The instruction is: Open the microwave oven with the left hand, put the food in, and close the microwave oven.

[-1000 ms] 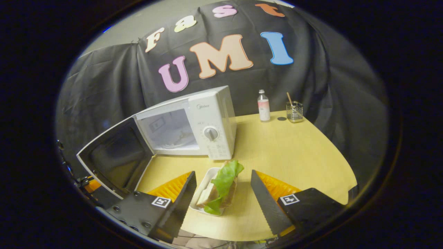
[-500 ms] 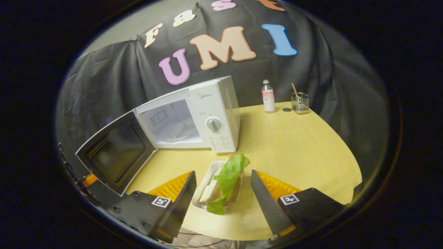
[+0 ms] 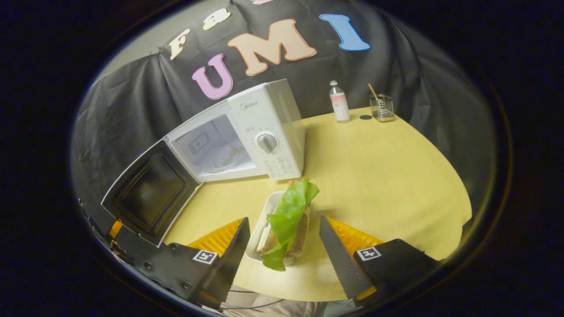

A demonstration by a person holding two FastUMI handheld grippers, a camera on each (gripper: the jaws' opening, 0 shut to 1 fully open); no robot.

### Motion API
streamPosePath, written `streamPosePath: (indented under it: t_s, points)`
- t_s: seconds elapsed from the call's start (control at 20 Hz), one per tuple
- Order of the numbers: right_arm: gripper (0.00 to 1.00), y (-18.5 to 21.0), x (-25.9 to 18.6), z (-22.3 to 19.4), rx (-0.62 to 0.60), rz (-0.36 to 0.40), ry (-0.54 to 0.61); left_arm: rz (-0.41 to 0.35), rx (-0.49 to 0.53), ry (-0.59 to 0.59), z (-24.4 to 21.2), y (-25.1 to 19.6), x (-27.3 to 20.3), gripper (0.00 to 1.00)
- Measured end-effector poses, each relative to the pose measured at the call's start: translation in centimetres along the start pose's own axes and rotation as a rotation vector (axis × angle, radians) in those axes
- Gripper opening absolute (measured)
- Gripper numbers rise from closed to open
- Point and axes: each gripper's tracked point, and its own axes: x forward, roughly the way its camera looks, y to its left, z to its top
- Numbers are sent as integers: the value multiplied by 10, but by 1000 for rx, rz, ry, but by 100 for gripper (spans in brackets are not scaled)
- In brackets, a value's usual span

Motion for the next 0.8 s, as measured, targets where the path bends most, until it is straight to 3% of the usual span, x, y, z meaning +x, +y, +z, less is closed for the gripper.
streamPosePath:
  t_s: [0.1, 0.15, 0.2, 0.25, 0.35, 0.45, 0.55, 0.7, 0.8]
  points:
    - [91, 2, 3, -7, 34, 20, 36, 21, 10, -17, 3, 3, -1, 84]
    - [91, 3, 6, -10, 58, 35, 54, 23, 12, -27, 6, 3, 1, 94]
    - [98, 7, 8, -11, 83, 58, 68, 24, 16, -33, 12, -1, 3, 95]
    - [90, 9, 12, -14, 110, 77, 85, 31, 20, -41, 14, -4, 7, 96]
    - [87, 13, 15, -19, 139, 99, 107, 34, 20, -58, 20, -8, 10, 94]
    - [70, 13, 20, -23, 167, 104, 123, 30, 15, -69, 26, -15, 15, 96]
    - [69, 9, 26, -25, 166, 86, 119, 45, -7, -98, 33, -15, 19, 96]
    - [41, 3, 18, -23, 171, 68, 108, 69, -23, -127, 42, -17, 26, 96]
    - [41, 6, 27, -21, 140, 57, 68, 65, -32, -137, 45, -23, 30, 96]
